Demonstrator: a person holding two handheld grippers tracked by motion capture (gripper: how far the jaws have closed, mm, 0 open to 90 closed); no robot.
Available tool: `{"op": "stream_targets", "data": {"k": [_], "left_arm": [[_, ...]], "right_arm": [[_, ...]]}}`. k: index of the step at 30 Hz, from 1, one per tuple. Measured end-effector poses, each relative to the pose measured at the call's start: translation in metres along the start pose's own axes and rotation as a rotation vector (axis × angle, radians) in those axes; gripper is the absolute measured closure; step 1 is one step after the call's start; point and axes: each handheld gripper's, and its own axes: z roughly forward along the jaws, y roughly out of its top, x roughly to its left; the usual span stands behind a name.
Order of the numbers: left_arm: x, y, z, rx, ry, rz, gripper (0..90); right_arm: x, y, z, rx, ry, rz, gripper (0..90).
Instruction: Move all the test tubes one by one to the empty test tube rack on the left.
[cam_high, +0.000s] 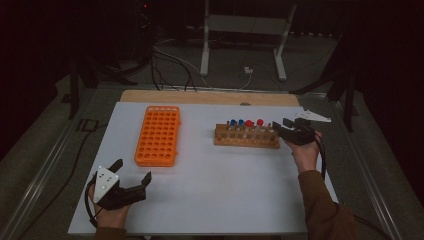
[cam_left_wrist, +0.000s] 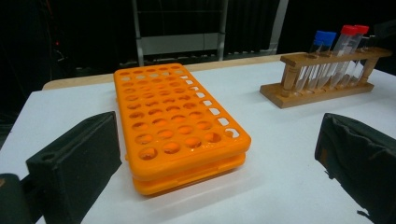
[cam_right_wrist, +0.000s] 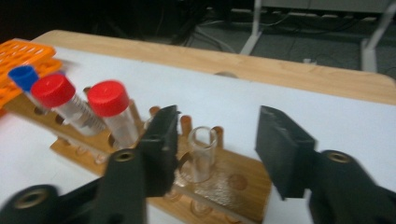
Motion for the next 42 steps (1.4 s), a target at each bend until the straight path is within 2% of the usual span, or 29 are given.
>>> {"op": "stream_targets", "data": {"k": [3, 4, 5, 8, 14, 19, 24, 26, 29, 37, 42], "left_arm": [[-0.001, 0.0, 0.0, 0.0, -0.003, 0.002, 0.8], [-0.001, 0.0, 0.001, 0.001, -0.003, 0.001, 0.8], [-0.001, 0.0, 0.001, 0.004, -0.004, 0.003, 0.8], [-0.001, 0.0, 0.001, 0.005, -0.005, 0.005, 0.8], [0.0, 0.0, 0.001, 0.003, -0.006, 0.003, 0.8], [-0.001, 0.0, 0.001, 0.0, -0.006, 0.002, 0.8], [-0.001, 0.0, 0.001, 0.001, -0.006, 0.004, 0.8], [-0.001, -0.001, 0.002, 0.007, -0.006, 0.004, 0.8], [-0.001, -0.001, 0.002, 0.011, -0.006, 0.006, 0.8], [-0.002, -0.001, 0.003, 0.017, -0.006, 0.013, 0.8], [-0.002, -0.002, 0.004, 0.029, 0.012, 0.009, 0.8]], "right_arm": [[0.002, -0.002, 0.003, 0.013, 0.009, -0.014, 57.6], [0.003, -0.003, 0.006, 0.02, 0.009, -0.029, 63.8], [0.003, -0.003, 0.006, 0.02, 0.009, -0.029, 63.8], [0.006, -0.006, 0.012, 0.03, -0.001, -0.04, 72.7], [0.01, -0.009, 0.017, 0.038, -0.007, -0.047, 73.4], [0.014, -0.013, 0.016, 0.011, -0.026, -0.05, 76.2], [0.013, -0.013, 0.014, 0.007, -0.035, -0.047, 76.4], [0.011, -0.011, 0.01, -0.009, -0.03, -0.022, 76.5], [0.011, -0.007, 0.005, -0.028, -0.027, -0.021, 76.5], [0.013, 0.005, -0.007, -0.072, -0.027, -0.03, 76.5], [0.015, 0.012, -0.014, -0.087, -0.036, -0.054, 76.6]]}}
